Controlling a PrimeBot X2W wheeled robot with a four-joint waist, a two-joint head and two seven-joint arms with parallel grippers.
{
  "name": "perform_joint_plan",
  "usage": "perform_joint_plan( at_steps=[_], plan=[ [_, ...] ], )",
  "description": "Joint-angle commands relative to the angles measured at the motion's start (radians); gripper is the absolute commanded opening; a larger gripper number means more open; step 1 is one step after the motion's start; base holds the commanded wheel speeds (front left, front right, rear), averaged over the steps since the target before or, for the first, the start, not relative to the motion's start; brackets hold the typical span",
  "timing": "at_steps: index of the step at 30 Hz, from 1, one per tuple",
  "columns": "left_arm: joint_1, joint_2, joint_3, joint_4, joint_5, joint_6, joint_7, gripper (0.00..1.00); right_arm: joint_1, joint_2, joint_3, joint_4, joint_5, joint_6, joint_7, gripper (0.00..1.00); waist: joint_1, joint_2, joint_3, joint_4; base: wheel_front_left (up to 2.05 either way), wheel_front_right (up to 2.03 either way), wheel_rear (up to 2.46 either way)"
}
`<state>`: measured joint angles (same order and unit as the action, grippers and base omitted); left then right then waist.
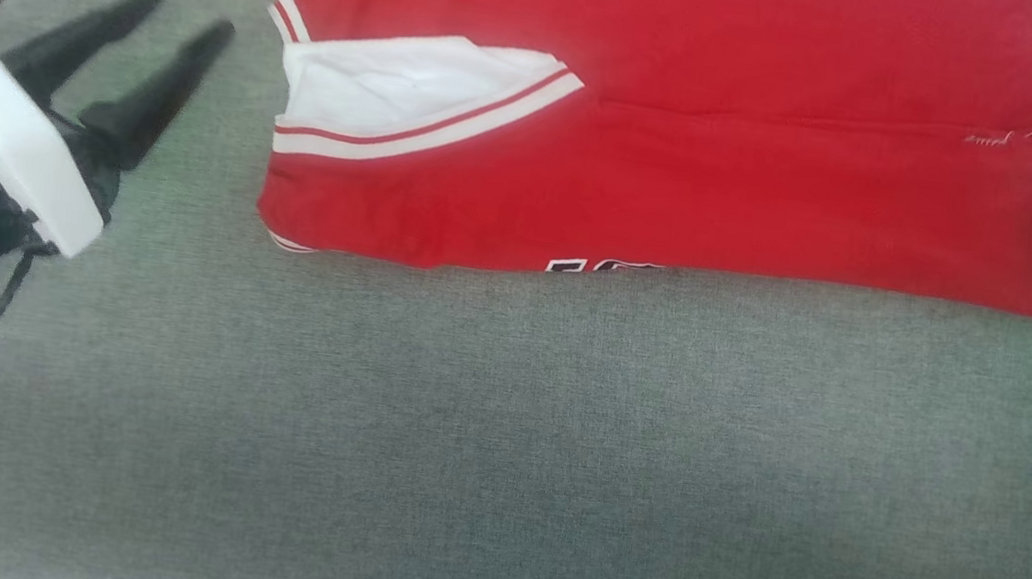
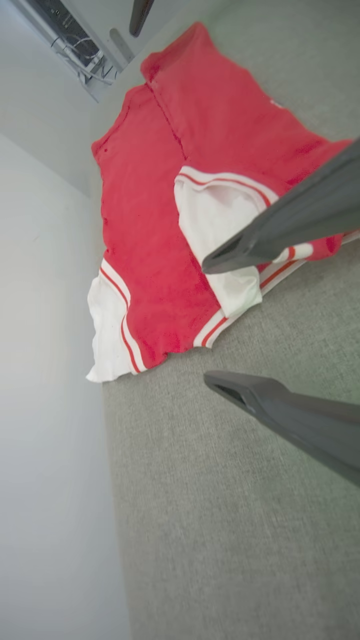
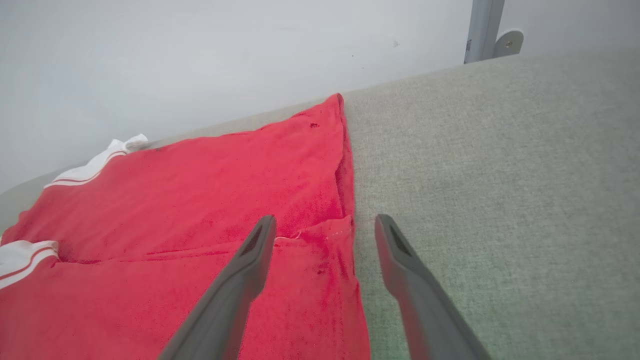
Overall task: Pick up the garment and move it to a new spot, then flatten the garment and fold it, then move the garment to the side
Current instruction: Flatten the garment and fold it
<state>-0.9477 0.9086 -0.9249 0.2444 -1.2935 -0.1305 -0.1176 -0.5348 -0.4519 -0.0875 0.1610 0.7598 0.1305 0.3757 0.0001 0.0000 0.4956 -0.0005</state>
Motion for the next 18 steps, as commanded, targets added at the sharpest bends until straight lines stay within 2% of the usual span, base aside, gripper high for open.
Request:
perform_joint_plan(
  at_steps=[1, 5, 8, 14, 18],
  plan=[
    [-0.008, 0.015, -0.030, -0.024, -0.023, 0.001, 0.092, 1.00, 0.016, -0.004, -0.003, -0.008, 0.005, 0.000, -0.008, 1.00, -0.0001, 0.0000, -0.023, 0.008, 0.00, 0.00, 0.00],
    [-0.025, 0.041, -0.085, -0.108, -0.100, 0.036, 0.330, 1.00, 0.019, -0.002, -0.001, -0.013, 0.009, 0.000, -0.008, 1.00, -0.0001, 0.0000, -0.030, 0.007, 0.00, 0.00, 0.00],
    [-0.045, 0.051, -0.102, -0.163, -0.154, 0.080, 0.451, 1.00, 0.016, 0.003, 0.006, -0.022, 0.011, 0.000, -0.007, 1.00, -0.0001, 0.0000, -0.020, -0.003, 0.00, 0.00, 0.00],
    [-0.066, 0.041, -0.130, -0.172, -0.205, 0.136, 0.591, 1.00, -0.002, 0.010, 0.020, -0.039, 0.014, 0.000, -0.009, 1.00, -0.0001, 0.0000, 0.020, -0.045, 0.00, 0.00, 0.00],
    [-0.064, 0.028, -0.161, -0.126, -0.219, 0.146, 0.659, 1.00, -0.003, 0.009, 0.027, -0.044, 0.016, 0.000, -0.009, 1.00, -0.0001, 0.0000, 0.041, -0.073, 0.00, 0.00, 0.00]
  ],
)
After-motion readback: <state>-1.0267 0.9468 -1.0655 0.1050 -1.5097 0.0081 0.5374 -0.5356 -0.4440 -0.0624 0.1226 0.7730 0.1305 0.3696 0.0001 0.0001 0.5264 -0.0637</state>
